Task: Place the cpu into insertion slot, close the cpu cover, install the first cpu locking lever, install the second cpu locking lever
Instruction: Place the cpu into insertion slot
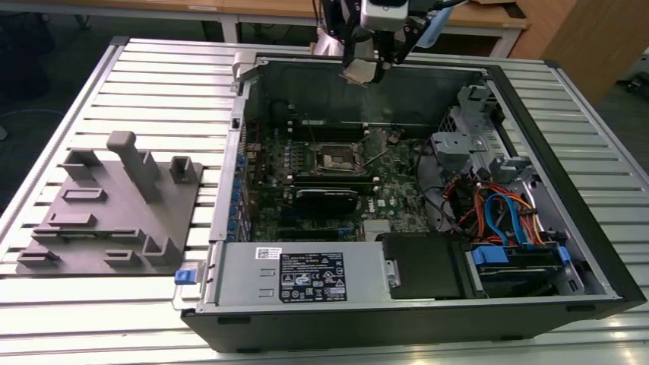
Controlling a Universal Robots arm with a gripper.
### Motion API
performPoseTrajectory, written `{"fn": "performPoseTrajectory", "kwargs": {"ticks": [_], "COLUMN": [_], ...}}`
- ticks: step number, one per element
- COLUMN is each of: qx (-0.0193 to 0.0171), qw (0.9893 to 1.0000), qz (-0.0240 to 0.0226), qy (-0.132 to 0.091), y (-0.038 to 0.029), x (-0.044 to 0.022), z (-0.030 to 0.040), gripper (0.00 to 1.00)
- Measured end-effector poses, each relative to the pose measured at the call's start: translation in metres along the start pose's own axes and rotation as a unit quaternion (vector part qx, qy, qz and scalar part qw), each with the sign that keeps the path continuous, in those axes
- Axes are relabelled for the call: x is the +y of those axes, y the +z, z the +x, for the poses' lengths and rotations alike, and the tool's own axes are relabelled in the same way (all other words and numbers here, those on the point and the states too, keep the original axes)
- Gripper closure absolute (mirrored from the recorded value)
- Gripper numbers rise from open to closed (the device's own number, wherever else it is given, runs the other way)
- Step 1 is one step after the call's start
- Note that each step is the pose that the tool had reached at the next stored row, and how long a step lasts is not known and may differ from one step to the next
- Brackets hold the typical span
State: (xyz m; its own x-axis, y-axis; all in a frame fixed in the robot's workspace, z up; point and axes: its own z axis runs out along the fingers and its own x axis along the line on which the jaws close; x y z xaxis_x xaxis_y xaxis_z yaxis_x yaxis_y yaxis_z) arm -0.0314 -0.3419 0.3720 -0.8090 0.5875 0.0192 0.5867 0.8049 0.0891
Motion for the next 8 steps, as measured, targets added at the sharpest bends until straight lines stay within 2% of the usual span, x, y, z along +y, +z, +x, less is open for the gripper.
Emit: {"fn": "performPoseTrajectory", "kwargs": {"ticks": [8], "qx": [-0.0004], "qw": [1.0000], "qz": [-0.0001], "qy": [0.004], "y": [0.0000], "x": [0.0000], "z": [0.0000], "gripper": [0.46]}}
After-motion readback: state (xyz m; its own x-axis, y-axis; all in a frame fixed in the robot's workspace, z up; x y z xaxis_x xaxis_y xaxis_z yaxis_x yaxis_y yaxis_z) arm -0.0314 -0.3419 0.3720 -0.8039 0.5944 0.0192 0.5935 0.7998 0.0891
